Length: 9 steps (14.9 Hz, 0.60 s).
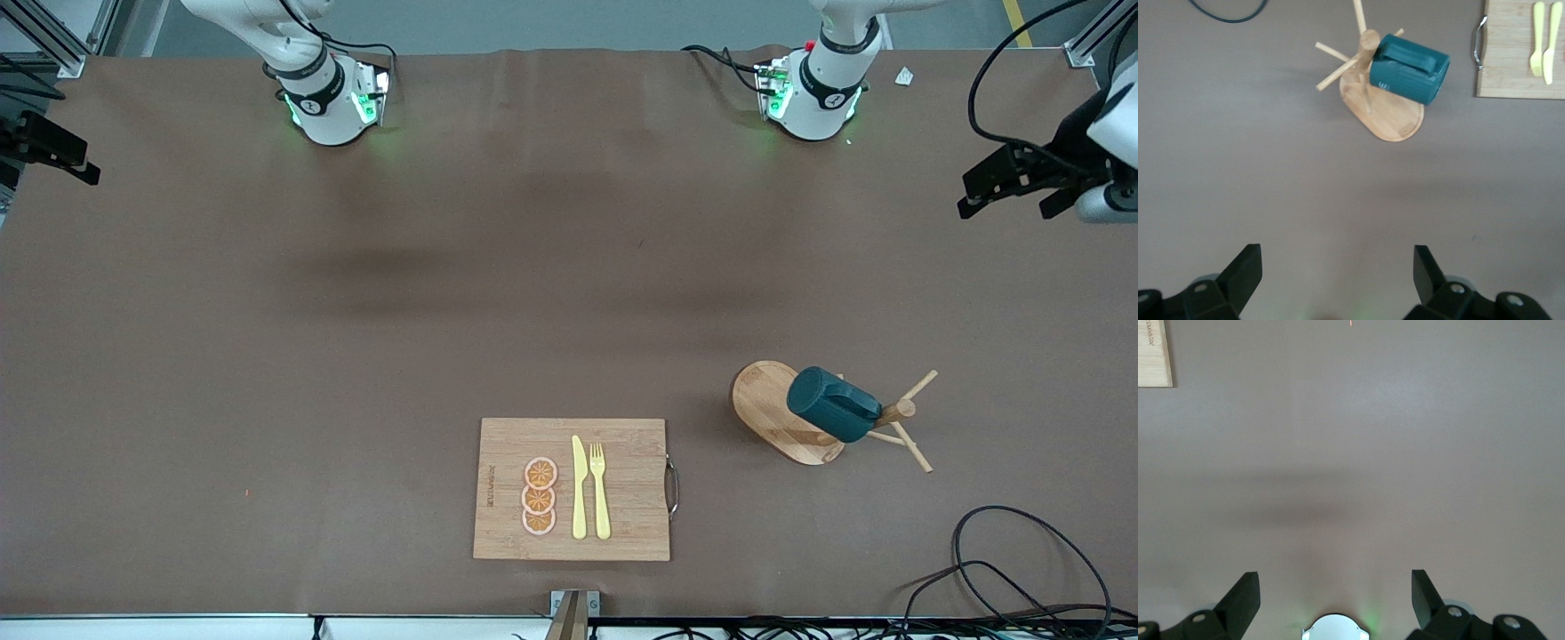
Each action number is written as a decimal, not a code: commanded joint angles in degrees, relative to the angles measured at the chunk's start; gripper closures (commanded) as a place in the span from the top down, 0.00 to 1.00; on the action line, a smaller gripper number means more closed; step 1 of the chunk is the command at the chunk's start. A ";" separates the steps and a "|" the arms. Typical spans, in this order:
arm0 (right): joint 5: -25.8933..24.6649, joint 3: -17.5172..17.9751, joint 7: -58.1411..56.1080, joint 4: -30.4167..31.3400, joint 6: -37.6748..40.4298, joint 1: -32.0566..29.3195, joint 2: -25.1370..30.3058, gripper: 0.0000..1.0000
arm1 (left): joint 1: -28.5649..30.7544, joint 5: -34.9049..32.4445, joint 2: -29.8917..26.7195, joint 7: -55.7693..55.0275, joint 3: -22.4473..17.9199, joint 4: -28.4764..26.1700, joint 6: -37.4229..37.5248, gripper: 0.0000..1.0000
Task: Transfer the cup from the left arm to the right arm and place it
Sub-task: 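Reach the left gripper toward the teal mug on the wooden stand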
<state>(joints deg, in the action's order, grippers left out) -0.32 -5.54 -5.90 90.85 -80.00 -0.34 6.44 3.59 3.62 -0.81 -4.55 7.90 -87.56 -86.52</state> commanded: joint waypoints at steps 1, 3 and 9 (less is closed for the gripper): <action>0.76 0.61 0.28 1.17 -0.06 -0.62 1.38 1.00 | 0.62 2.52 3.97 -1.16 0.01 3.10 1.18 1.00; 0.84 0.61 0.45 1.17 0.11 -0.62 1.38 1.00 | 0.36 3.32 5.20 -5.62 0.10 3.10 0.92 1.00; 0.84 0.61 0.45 1.17 0.29 -0.62 1.38 1.00 | -0.69 5.42 10.03 -27.24 0.89 1.78 -6.72 1.00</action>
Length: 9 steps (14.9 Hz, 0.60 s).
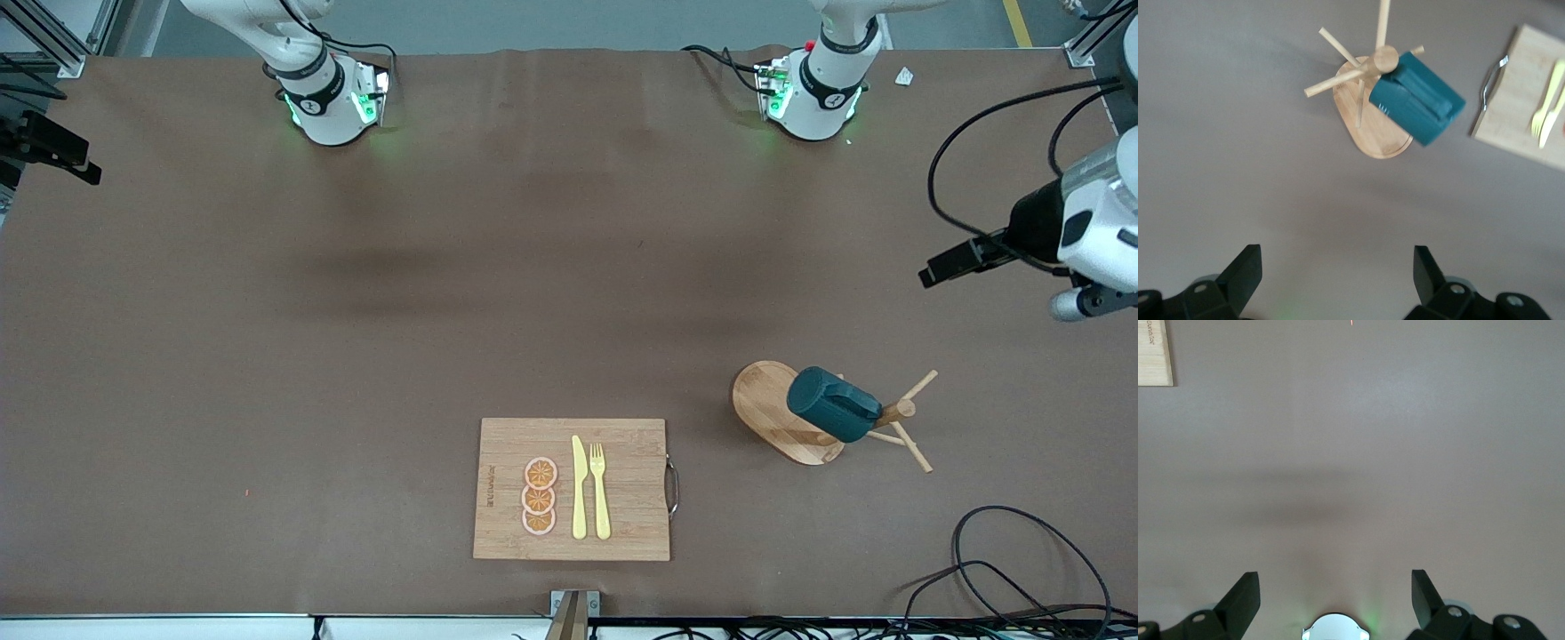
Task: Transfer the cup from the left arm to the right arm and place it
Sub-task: 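Reach the left gripper toward the teal mug on the wooden stand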
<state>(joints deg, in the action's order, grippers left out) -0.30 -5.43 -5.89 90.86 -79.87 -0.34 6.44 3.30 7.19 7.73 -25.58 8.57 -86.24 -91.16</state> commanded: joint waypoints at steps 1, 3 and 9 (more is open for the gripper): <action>0.83 0.50 0.44 1.17 0.16 -0.63 1.38 1.00 | -0.32 2.82 2.46 -9.54 0.22 -0.07 -4.44 1.00; 0.83 0.59 0.52 1.17 0.16 -0.63 1.38 1.00 | -0.40 4.59 4.47 -16.23 0.22 -0.77 -8.49 1.00; 0.56 0.59 0.35 1.17 0.16 -0.54 1.38 1.00 | -0.58 6.97 10.28 -35.73 0.31 -3.50 -20.01 1.00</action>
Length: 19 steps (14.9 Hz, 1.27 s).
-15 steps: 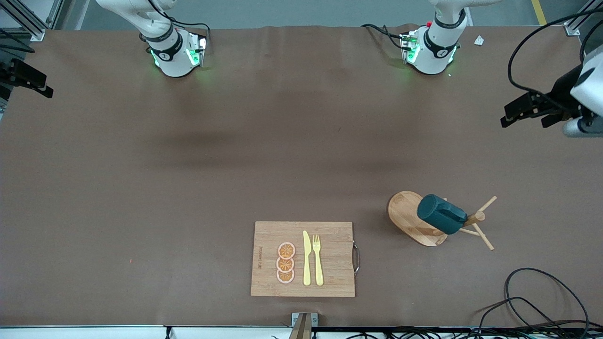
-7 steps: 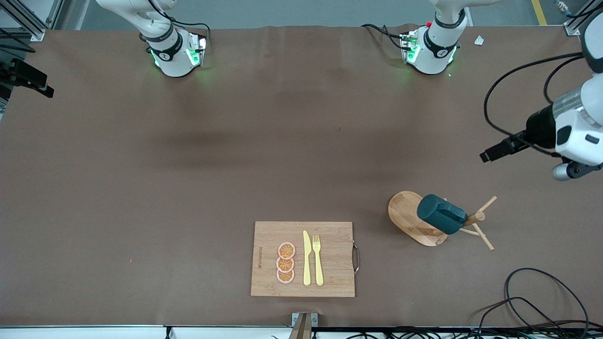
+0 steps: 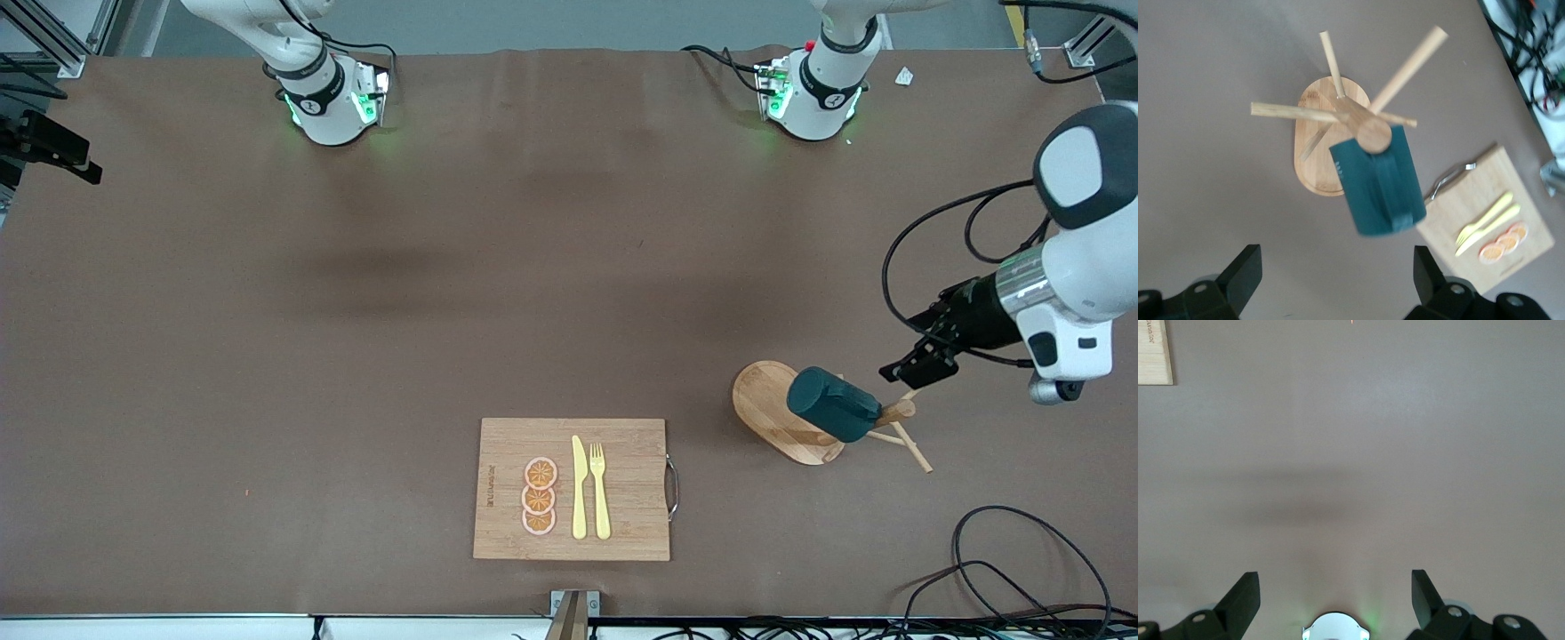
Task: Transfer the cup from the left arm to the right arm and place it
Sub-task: 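Close the left gripper around the teal mug on the stand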
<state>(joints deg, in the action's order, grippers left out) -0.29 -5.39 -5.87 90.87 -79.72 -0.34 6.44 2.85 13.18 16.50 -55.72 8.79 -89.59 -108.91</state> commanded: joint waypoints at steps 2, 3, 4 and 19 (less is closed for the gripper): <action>0.56 0.55 0.25 1.15 0.01 -0.54 1.38 1.00 | -1.00 0.97 3.18 -9.74 0.43 -0.06 -5.07 1.00; 0.56 0.55 0.25 1.15 0.01 -0.62 1.38 1.00 | -1.44 0.97 3.80 -9.84 0.44 -0.06 -6.12 1.00; 0.56 0.55 0.25 1.15 0.01 -0.54 1.38 1.00 | -1.45 1.06 4.41 -10.02 0.52 -0.06 -6.92 1.00; 0.29 0.55 -0.10 1.15 -0.08 -0.45 1.38 1.00 | -1.62 5.19 9.60 -10.98 1.49 0.11 -10.44 1.00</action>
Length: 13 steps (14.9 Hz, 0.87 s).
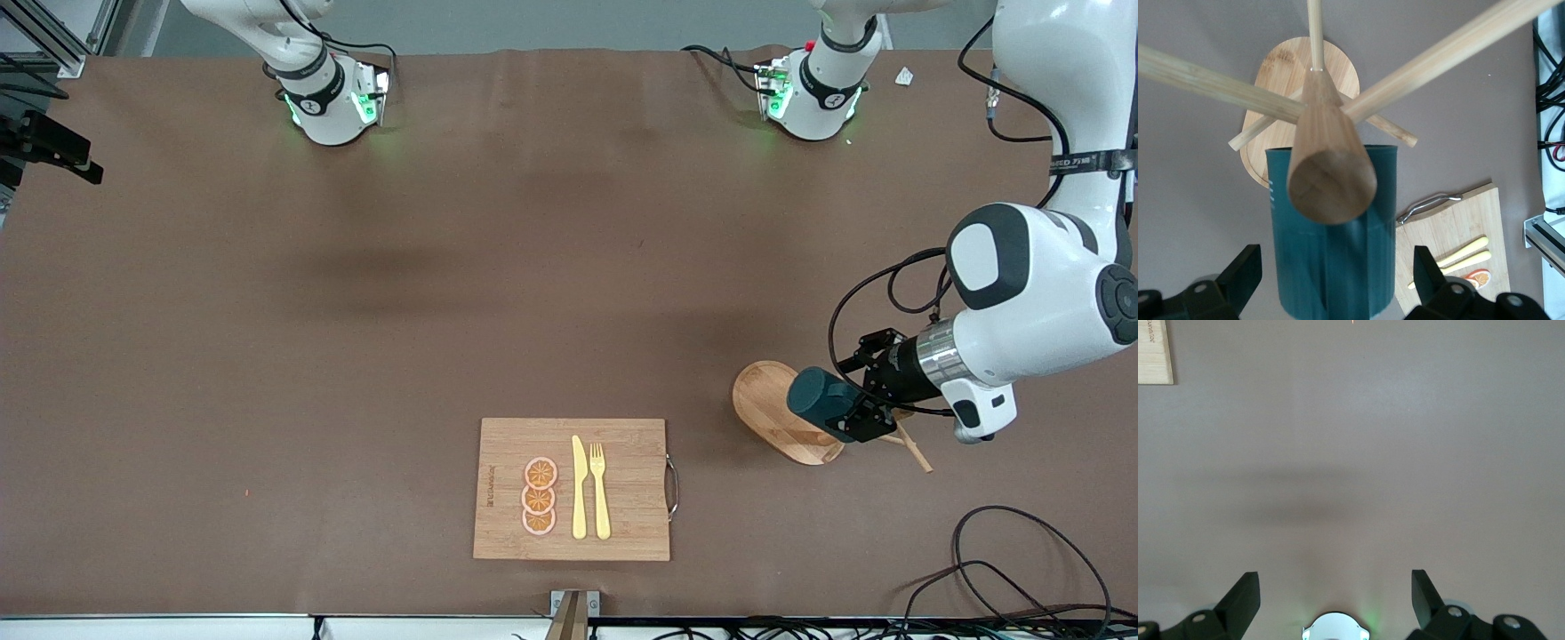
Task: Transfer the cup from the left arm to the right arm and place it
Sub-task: 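Close the left gripper around the teal mug on the stand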
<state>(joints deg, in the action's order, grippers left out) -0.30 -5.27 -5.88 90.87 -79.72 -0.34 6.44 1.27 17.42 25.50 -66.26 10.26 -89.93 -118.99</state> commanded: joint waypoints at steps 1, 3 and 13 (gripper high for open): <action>0.30 0.52 -0.10 1.15 -0.08 -0.36 1.38 1.00 | -0.04 0.95 0.60 -0.44 0.11 0.46 -0.37 1.00; 0.30 0.52 -0.10 1.15 -0.08 -0.36 1.47 1.00 | -0.13 0.95 0.86 -0.44 0.11 0.46 -0.37 0.99; 0.21 0.52 -0.10 1.15 0.01 -0.45 1.47 1.00 | 0.31 3.76 1.92 -0.62 0.03 0.63 -0.28 0.59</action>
<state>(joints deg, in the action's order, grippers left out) -0.30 -5.12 -5.88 90.87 -79.72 -0.34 6.44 1.45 20.45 27.14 -66.33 10.27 -89.81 -119.10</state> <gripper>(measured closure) 0.000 0.167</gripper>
